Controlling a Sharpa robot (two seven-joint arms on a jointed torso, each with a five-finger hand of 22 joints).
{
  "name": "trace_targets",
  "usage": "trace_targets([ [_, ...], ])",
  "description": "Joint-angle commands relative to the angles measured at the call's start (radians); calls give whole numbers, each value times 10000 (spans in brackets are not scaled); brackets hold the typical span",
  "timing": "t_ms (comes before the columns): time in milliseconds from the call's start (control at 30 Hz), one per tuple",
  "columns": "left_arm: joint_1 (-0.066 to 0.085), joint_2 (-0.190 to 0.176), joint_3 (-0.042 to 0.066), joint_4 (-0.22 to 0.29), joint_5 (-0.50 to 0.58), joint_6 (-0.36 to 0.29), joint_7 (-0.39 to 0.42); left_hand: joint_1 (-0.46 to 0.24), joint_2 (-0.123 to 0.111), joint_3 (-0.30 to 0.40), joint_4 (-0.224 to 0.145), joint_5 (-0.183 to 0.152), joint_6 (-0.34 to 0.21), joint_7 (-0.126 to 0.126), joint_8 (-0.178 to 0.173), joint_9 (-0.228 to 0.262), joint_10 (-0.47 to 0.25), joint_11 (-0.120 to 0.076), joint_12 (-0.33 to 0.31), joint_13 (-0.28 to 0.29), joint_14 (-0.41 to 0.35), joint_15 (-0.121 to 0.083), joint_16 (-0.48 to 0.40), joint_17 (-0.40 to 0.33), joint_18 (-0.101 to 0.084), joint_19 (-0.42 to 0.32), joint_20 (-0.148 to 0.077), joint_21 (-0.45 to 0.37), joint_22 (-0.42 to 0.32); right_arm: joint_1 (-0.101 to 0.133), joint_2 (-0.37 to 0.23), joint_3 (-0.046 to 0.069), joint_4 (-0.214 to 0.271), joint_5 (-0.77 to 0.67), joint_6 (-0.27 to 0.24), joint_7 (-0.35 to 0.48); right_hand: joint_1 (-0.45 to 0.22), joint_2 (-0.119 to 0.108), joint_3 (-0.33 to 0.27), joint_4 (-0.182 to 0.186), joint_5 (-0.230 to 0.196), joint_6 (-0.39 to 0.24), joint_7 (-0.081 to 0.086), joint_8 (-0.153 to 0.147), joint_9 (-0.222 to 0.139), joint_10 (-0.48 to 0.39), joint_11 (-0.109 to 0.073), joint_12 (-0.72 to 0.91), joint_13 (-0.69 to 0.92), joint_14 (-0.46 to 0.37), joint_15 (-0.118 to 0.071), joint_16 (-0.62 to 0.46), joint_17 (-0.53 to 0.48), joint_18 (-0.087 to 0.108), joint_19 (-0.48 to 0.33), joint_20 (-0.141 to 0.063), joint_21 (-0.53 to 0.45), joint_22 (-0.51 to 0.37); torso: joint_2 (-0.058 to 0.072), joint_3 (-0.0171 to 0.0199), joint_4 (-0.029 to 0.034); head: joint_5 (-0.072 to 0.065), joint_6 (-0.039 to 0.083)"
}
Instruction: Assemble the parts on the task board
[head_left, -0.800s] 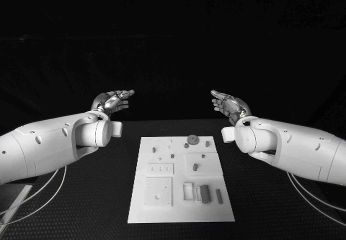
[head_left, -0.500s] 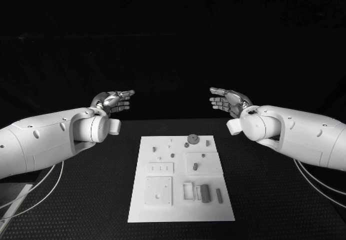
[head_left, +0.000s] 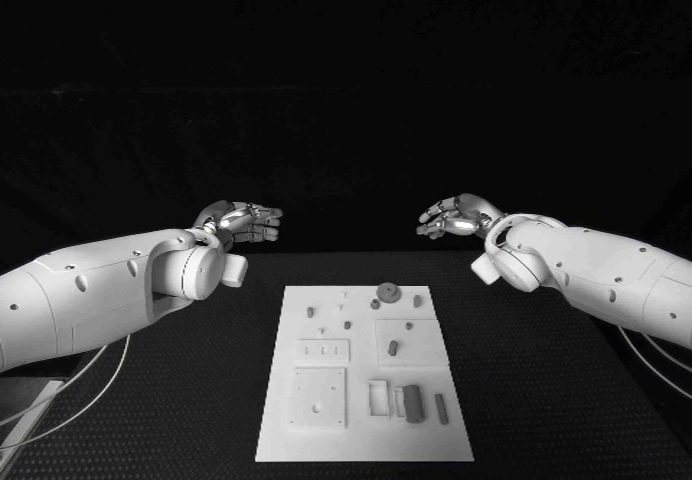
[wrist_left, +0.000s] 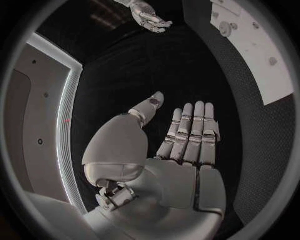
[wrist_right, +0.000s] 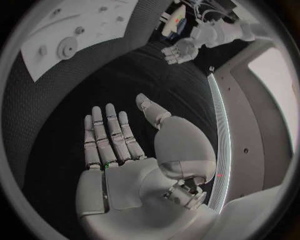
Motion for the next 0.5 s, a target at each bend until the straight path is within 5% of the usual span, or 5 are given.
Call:
trace_targets([
  [33,18,-12,6,128,-1047,935,19,440,166,250,-255,56,471,111,192,13,573,-229,262,109,662,-279,323,169,211,570,-170,265,106,-64,162,-1,-247,-4266,-13,-109,434,-198,94,44,33,652,289,298,72,869,-345,403,192,1164,-476,571,272,462,1028,-138,371,112,-7,-8,32,-1,72],
  [233,18,-365,6,736,-1086,873,22,794,161,540,-431,19,771,-44,54,-193,862,-307,147,40,1152,-520,417,396,211,1124,-374,370,94,-106,413,2,-481,-6477,370,-301,505,-428,-98,18,-74,1169,16,232,-62,2370,-962,962,653,2772,-1264,1192,724,1000,2743,-231,711,-156,66,46,127,-24,145],
  [367,20,-622,8,1278,-1086,947,36,755,65,474,-425,11,771,-43,-13,-252,848,-286,63,-2,1179,-523,393,455,180,1192,-418,378,104,-149,488,4,-422,-7341,476,-284,626,-644,-426,20,3,1469,-365,180,-101,3944,-1461,2297,1715,4378,-2101,2641,1710,1520,4555,-453,1471,-35,136,82,234,-125,127],
  [467,26,-803,13,1691,-1086,943,30,709,-16,408,-422,11,774,-37,-53,-289,846,-274,11,-28,1202,-533,378,498,156,1221,-448,376,110,-183,545,5,-352,-7805,584,-261,772,-790,-763,19,-63,1574,-533,73,-149,4357,-1625,3590,2810,5026,-2659,4028,2708,1602,5687,-753,2117,198,226,127,321,-177,67],
  [500,27,-840,15,1810,-1092,941,38,703,-28,397,-422,11,772,-36,-62,-297,841,-270,-2,-35,1202,-533,372,506,150,1225,-454,375,111,-200,547,5,-308,-7952,619,-256,858,-982,-1075,1,-28,1604,-600,-19,-188,4486,-1689,4826,3826,5476,-2988,5321,3590,1587,6516,-1081,2746,308,260,143,352,-182,52],
])
